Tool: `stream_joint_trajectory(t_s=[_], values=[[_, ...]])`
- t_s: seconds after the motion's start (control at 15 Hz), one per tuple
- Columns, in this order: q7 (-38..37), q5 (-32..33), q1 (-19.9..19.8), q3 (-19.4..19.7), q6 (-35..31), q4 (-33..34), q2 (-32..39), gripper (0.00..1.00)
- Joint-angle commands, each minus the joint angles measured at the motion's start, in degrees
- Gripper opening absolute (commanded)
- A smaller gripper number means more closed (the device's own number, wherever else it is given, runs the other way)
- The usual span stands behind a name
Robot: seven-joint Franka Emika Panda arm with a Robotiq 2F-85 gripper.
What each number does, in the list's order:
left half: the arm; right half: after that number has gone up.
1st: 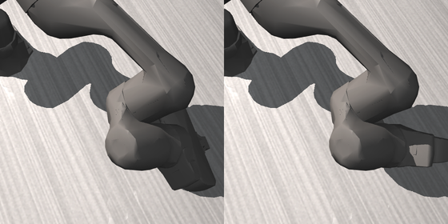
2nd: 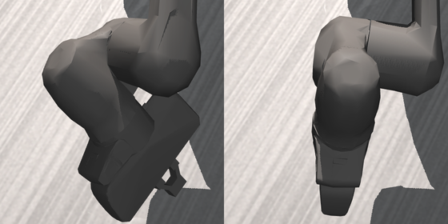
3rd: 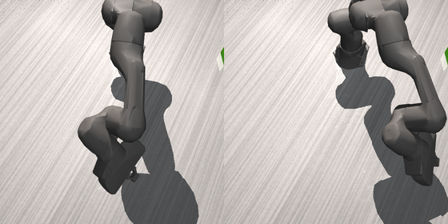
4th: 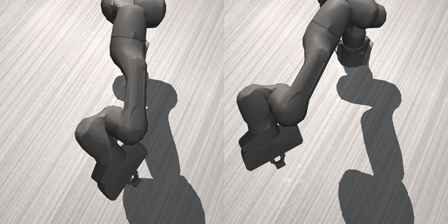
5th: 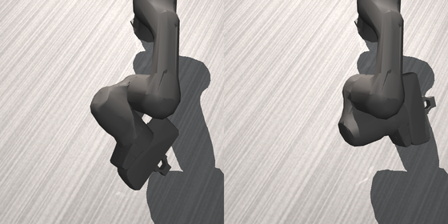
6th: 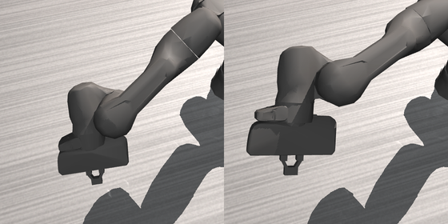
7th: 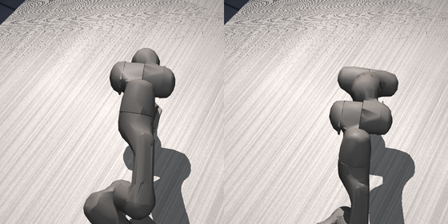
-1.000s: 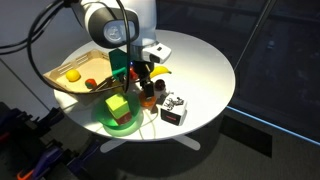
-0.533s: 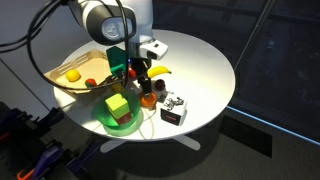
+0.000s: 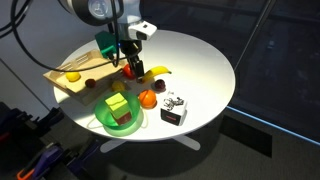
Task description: Put the orange on the right side of the table
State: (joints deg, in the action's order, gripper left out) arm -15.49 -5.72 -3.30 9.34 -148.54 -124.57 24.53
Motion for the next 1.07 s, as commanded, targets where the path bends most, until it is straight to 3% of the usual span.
stream_joint_trajectory(t_s=[0.0,0.67,1.0], values=[[-0.6,3.0,1.6,0.4,3.1,-3.3,-6.2,1.00],[-0.1,8.1,2.8,-2.7,16.7,-4.5,-16.7,1.00],[0.8,7.4,2.9,-5.5,23.3,-4.9,-21.3,1.00]])
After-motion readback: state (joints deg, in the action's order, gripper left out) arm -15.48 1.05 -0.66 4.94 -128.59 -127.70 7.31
